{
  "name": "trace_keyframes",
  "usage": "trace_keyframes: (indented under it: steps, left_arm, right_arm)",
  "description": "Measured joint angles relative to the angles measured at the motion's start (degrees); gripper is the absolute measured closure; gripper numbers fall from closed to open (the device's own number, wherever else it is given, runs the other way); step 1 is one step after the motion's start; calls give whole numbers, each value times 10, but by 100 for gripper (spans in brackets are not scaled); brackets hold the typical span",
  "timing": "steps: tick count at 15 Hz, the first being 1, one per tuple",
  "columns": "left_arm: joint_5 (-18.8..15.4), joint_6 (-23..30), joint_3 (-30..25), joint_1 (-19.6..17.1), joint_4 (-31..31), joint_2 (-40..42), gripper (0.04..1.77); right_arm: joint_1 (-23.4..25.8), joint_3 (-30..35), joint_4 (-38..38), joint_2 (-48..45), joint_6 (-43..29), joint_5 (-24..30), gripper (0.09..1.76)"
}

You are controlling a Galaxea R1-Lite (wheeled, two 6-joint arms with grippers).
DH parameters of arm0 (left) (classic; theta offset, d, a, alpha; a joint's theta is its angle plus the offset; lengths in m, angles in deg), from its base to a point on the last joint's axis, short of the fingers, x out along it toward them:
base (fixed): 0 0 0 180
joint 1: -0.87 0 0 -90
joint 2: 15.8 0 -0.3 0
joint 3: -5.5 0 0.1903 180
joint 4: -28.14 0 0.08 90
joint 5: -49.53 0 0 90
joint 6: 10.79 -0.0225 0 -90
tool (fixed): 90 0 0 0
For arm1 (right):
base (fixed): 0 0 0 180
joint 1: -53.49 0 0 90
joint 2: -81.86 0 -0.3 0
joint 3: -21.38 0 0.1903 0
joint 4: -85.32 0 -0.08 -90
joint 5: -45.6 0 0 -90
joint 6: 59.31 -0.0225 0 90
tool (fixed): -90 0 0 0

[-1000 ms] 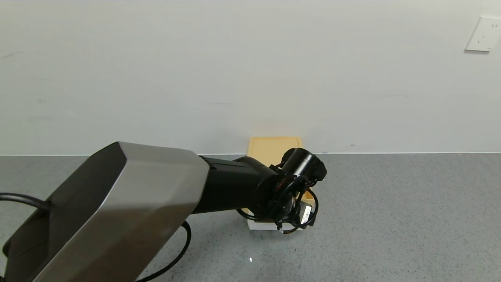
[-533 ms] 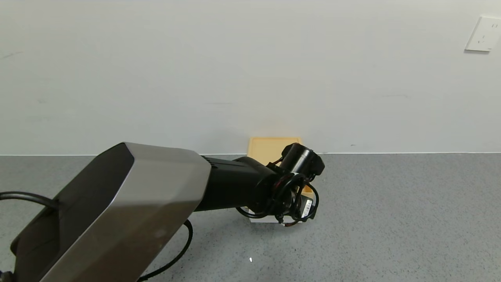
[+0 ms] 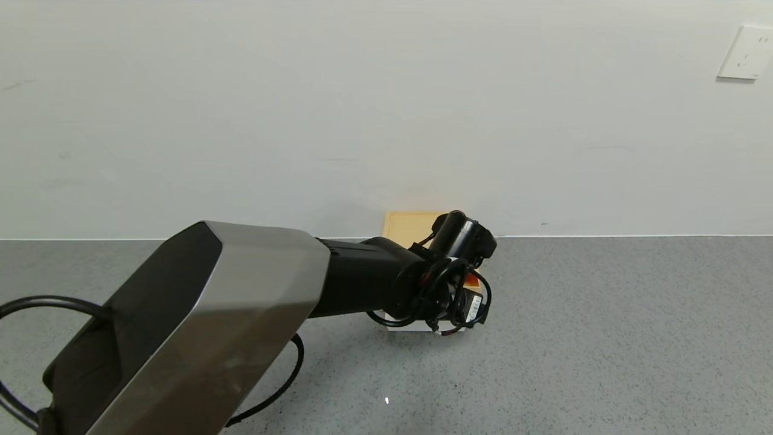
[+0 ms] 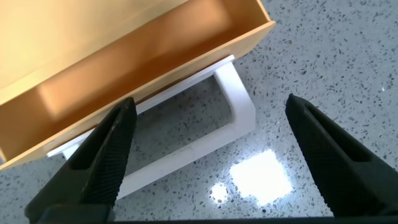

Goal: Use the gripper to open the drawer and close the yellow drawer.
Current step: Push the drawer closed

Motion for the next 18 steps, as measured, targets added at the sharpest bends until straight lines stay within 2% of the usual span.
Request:
trace_keyframes:
  steps: [8, 16, 18]
  left_arm:
    - [-11, -6, 37, -17, 0, -23, 8]
    - [-10, -12, 40, -18, -1, -30, 8]
    - [-10, -12, 38, -18, -17, -29, 8]
  right_arm:
    - [0, 0, 0, 0, 0, 0, 14]
    - [0, 0, 0, 0, 0, 0, 14]
    - [0, 0, 0, 0, 0, 0, 14]
